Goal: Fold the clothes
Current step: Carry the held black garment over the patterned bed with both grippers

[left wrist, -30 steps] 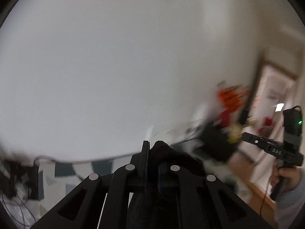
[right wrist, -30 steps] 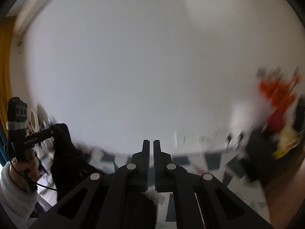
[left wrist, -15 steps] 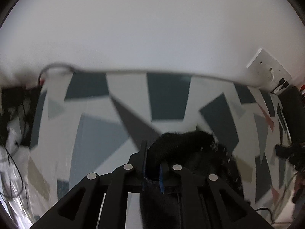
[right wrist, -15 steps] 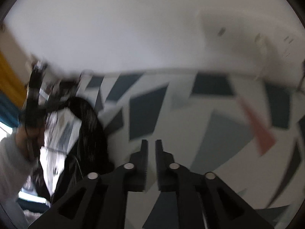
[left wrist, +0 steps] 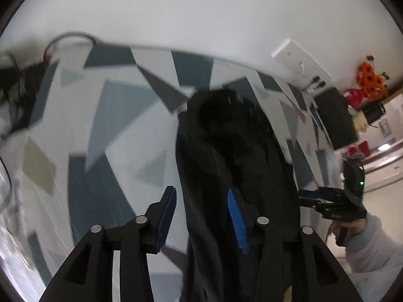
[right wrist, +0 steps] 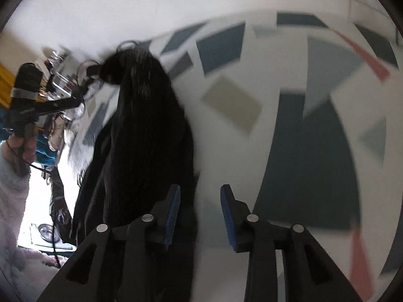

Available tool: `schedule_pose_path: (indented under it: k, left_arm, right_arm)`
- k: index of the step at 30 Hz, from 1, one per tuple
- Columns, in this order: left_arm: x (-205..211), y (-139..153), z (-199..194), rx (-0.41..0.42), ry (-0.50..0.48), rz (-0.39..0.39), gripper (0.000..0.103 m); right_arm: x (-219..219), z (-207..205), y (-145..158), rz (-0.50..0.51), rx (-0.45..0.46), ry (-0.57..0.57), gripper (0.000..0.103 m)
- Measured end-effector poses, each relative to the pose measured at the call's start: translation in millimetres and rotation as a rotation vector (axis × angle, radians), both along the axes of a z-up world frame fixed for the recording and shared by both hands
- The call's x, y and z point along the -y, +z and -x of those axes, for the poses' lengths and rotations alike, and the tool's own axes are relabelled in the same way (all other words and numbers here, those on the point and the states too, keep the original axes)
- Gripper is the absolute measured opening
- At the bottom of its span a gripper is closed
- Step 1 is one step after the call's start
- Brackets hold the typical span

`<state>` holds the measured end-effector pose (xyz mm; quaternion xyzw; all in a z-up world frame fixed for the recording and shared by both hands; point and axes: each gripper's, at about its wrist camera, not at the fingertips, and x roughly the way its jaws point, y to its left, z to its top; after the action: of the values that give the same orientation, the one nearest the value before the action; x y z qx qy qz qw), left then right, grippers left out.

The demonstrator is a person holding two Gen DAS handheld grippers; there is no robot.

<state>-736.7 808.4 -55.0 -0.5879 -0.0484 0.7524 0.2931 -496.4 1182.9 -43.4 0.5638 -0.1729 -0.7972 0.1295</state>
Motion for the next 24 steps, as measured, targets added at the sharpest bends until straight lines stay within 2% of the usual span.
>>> schedule_pose_path:
  k: [4, 6, 8, 12, 13, 14, 15, 16, 17, 18, 19, 22, 24]
  left_arm:
    - [1, -40, -27, 0.078, -0.036, 0.022, 0.048]
    - [0, -58, -40, 0.110, -0.052, 0.034, 0.048]
    - [-5, -68, -47, 0.102, -0.061, 0.053, 0.048]
    - [-17, -70, -53, 0.071, -0.075, 0.053, 0.048]
    - [-19, -70, -53, 0.069, -0.079, 0.050, 0.048]
    - [-22, -69, -53, 0.067, -0.083, 0.047, 0.048]
    - [-24, -69, -54, 0.065, -0.087, 0.045, 0.048]
    - [-27, -69, -54, 0.062, -0.089, 0.044, 0.047]
    - [-28, -68, -54, 0.056, -0.089, 0.047, 0.042]
    - [-29, -68, -55, 0.049, -0.091, 0.050, 0.030]
    - [-28, -66, -54, 0.044, -0.089, 0.053, 0.005]
    - [-19, -59, -49, 0.031, -0.051, 0.064, 0.005]
    - [-3, -48, -40, -0.008, -0.006, 0.086, 0.005]
  right_arm:
    - [25, -28, -5, -0.067, 0.032, -0.007, 0.048]
    - [37, -40, -3, -0.130, 0.021, -0.015, 0.050]
    - [44, -48, -2, -0.178, 0.029, -0.029, 0.050]
    - [63, -56, -2, -0.278, 0.055, -0.012, 0.049]
    - [69, -58, -2, -0.317, 0.054, 0.005, 0.046]
    - [76, -59, -2, -0.361, 0.051, 0.024, 0.034]
    - [79, -58, -2, -0.374, 0.053, 0.026, 0.027]
    - [81, -56, -2, -0.376, 0.057, 0.024, 0.009]
    - [82, -55, -1, -0.378, 0.060, 0.022, 0.004]
    - [81, -52, -1, -0.395, 0.063, 0.013, 0.004]
    - [79, -50, 0, -0.417, 0.065, 0.001, 0.004]
    - [61, -42, 5, -0.481, 0.072, -0.047, 0.003]
    - [34, -37, 15, -0.526, 0.070, -0.119, 0.003]
